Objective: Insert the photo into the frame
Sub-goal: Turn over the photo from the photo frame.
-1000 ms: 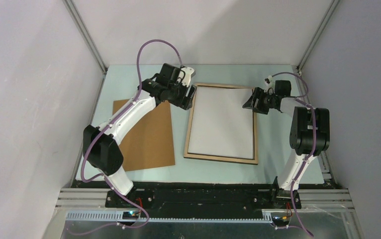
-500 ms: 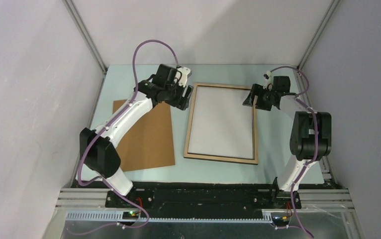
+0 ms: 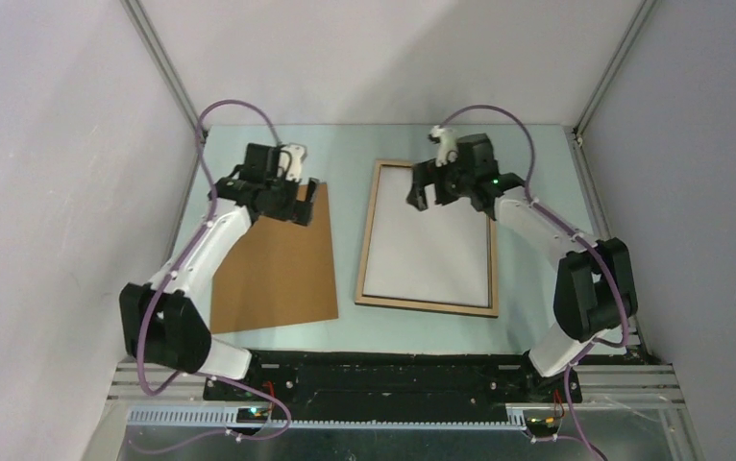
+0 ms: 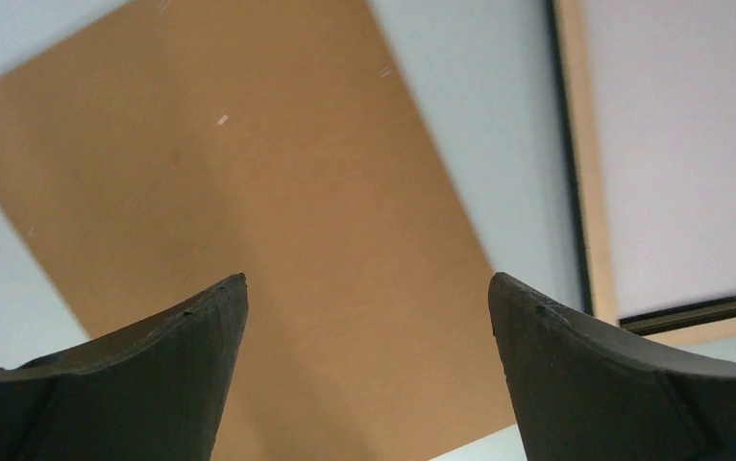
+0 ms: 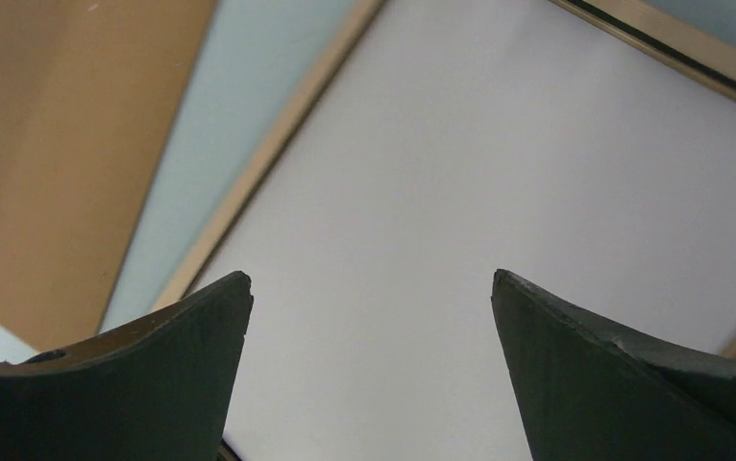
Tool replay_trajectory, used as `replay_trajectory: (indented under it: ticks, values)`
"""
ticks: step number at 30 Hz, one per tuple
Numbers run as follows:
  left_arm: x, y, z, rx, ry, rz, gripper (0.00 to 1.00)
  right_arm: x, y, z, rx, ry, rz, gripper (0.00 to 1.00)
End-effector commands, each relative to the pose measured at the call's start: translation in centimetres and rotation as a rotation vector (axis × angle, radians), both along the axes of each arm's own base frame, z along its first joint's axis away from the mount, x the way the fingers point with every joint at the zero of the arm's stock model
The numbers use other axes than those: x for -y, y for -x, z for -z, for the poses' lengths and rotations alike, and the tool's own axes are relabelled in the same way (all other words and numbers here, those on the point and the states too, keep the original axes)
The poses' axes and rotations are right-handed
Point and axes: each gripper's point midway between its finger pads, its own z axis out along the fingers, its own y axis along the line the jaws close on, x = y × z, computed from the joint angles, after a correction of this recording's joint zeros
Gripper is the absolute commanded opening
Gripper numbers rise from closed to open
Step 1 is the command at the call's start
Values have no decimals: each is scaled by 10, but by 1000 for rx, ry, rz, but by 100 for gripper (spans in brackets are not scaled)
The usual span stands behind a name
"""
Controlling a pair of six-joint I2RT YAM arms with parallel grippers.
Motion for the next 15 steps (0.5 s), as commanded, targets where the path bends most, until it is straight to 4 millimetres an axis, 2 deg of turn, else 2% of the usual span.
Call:
replay_trajectory:
  ticks: [1, 2, 3, 4, 5, 6, 7, 8, 9, 10, 11, 12, 13, 15]
  values:
    - [-53, 9, -8, 50, -12, -121, 100, -49, 6, -27, 85, 42, -101, 99]
    - [-60, 11, -5, 42, -13, -140, 100, -59, 6, -35, 89, 37, -118, 99]
    - [-76, 15, 1, 29, -16, -182, 100, -78, 7, -36, 83, 33, -146, 100]
    - [-82, 18, 5, 19, -10, -194, 100, -86, 8, -21, 37, 51, -166, 99]
    - [-98, 22, 12, 1, -7, -233, 100, -104, 10, -33, 40, 22, -185, 100]
    - [-106, 27, 19, -18, -10, -246, 100, -114, 13, -17, -18, 24, -198, 100]
    - [-120, 29, 23, -28, -6, -285, 100, -130, 14, -28, -9, 0, -226, 100]
    - [-126, 33, 28, -43, -10, -297, 99, -142, 19, -11, -64, 11, -241, 100]
    - [-139, 35, 32, -56, -5, -332, 100, -153, 16, -22, -52, -13, -257, 99]
    - [-150, 38, 37, -69, -8, -355, 100, -163, 20, -2, -110, 1, -266, 99]
    - [-155, 39, 42, -87, -4, -365, 100, -172, 18, -9, -115, -15, -279, 100]
    - [-164, 40, 48, -105, -1, -389, 100, -182, 20, 7, -159, -14, -284, 100]
    - [-167, 40, 51, -115, 9, -392, 100, -190, 20, 3, -166, -30, -297, 99]
    - [-179, 42, 60, -149, 19, -414, 99, -205, 21, 25, -229, -36, -307, 99]
